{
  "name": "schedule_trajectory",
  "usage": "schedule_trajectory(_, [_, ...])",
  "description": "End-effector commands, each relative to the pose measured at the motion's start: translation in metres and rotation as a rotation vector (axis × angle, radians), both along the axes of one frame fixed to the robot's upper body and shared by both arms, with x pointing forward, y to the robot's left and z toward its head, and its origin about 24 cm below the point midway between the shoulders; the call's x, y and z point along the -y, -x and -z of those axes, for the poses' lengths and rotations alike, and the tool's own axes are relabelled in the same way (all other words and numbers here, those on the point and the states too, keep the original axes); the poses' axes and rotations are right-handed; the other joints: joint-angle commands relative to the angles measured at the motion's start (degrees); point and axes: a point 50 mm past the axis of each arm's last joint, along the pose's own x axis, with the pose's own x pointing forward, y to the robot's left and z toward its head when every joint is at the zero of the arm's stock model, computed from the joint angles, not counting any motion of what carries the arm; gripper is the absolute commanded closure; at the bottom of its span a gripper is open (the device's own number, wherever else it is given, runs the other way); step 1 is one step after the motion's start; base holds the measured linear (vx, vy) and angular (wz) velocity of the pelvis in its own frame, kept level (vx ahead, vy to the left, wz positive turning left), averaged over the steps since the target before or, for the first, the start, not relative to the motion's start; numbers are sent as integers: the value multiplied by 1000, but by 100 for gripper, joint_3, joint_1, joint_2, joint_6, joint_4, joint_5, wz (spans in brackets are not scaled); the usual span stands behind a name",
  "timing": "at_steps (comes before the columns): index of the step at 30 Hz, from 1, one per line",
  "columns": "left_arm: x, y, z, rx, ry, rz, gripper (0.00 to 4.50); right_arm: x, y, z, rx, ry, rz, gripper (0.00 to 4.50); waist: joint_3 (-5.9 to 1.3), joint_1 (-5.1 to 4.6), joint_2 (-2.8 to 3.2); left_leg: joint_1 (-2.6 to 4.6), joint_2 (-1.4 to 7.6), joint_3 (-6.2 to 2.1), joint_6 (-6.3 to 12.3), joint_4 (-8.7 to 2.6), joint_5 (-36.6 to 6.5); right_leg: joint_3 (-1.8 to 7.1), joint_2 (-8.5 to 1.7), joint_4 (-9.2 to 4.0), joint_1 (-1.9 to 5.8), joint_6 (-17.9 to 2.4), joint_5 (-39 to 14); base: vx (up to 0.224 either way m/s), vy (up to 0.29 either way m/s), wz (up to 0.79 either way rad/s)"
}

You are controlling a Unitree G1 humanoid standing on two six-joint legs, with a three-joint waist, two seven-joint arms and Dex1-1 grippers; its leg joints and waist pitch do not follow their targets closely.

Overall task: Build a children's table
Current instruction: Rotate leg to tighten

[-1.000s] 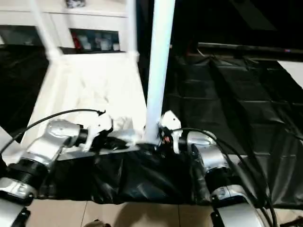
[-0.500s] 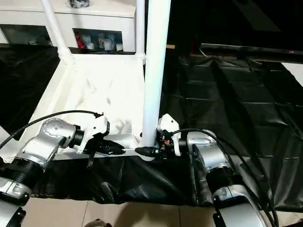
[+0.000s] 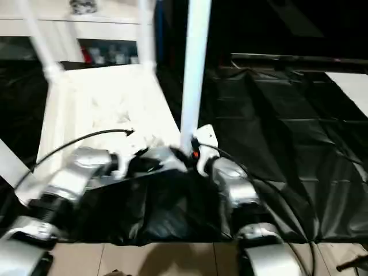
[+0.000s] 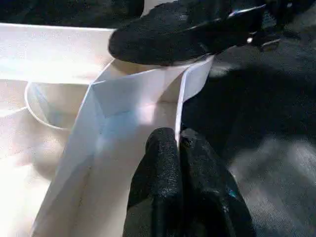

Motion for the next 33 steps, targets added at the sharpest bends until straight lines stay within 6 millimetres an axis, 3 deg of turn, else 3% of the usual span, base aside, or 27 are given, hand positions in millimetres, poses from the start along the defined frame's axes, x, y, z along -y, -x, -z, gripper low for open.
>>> schedule_trajectory(1, [29,-5,-10,54,43,-28,450,-56,21,17,-67,30,-213,198,-291,7,-18,15,212,-136,43,-406,-1697,247,-350,-499,197,-848,-2150,0,0,0])
schedule_trajectory(4, [34,-4,-13,62,58,12,450,-54,19,11,-46,-14,-236,129,-295,0,0,8,208,-124,123,-401,-1665,247,-337,-481,207,-929,-1893,0,0,0])
schedule_trajectory(7, [32,-3,-16,68,57,57,450,-47,17,8,-48,-40,-260,119,-290,-16,42,10,209,-126,134,-409,-1770,242,-323,-484,214,-979,-1843,0,0,0])
schedule_trajectory(8, [30,-3,-16,71,56,74,450,-44,16,6,-39,-30,-287,93,-294,-10,65,20,212,-133,122,-409,-1810,240,-327,-484,219,-986,-1856,0,0,0])
schedule_trajectory(11, [21,-1,-17,63,49,140,450,-33,19,3,0,21,-424,85,-307,-11,55,6,215,-125,170,-398,-1752,240,-319,-466,237,-1060,-1575,0,0,0])
schedule_trajectory(13, [18,1,-19,59,57,193,450,-27,22,1,4,21,-494,85,-329,5,63,-4,217,-123,226,-380,-1598,238,-318,-423,263,-1148,-1262,0,0,0])
schedule_trajectory(15, [11,4,-21,45,64,272,450,-19,27,-1,3,33,-609,85,-356,30,63,-23,218,-97,380,-328,-1191,220,-287,-325,300,-1382,-507,0,0,0])
schedule_trajectory(18, [6,9,-22,23,62,343,450,-12,35,-1,-20,49,-725,85,-365,55,58,-34,232,-68,591,-278,-857,208,-292,-257,302,-1619,52,0,0,0])
schedule_trajectory(20, [2,10,-22,16,49,360,450,-9,38,-1,-38,53,-781,85,-353,95,53,-18,240,-61,616,-279,-965,208,-300,-277,294,-1627,-124,0,0,0])
schedule_trajectory(26, [-13,13,-21,-21,6,424,450,-2,49,0,-111,55,-949,85,-298,179,52,47,285,-78,283,-359,-1601,230,-332,-379,244,-1388,-1302,0,0,0])
schedule_trajectory(31, [-18,15,-20,-38,6,441,450,-2,53,0,-146,45,-997,99,-304,211,35,40,281,-82,201,-367,-1529,242,-344,-375,246,-1308,-1357,0,0,0])
schedule_trajectory(33, [-18,16,-20,-41,6,442,450,-2,55,0,-156,40,-1008,131,-319,244,38,26,277,-84,219,-354,-1374,240,-347,-350,259,-1306,-1200,0,0,0])
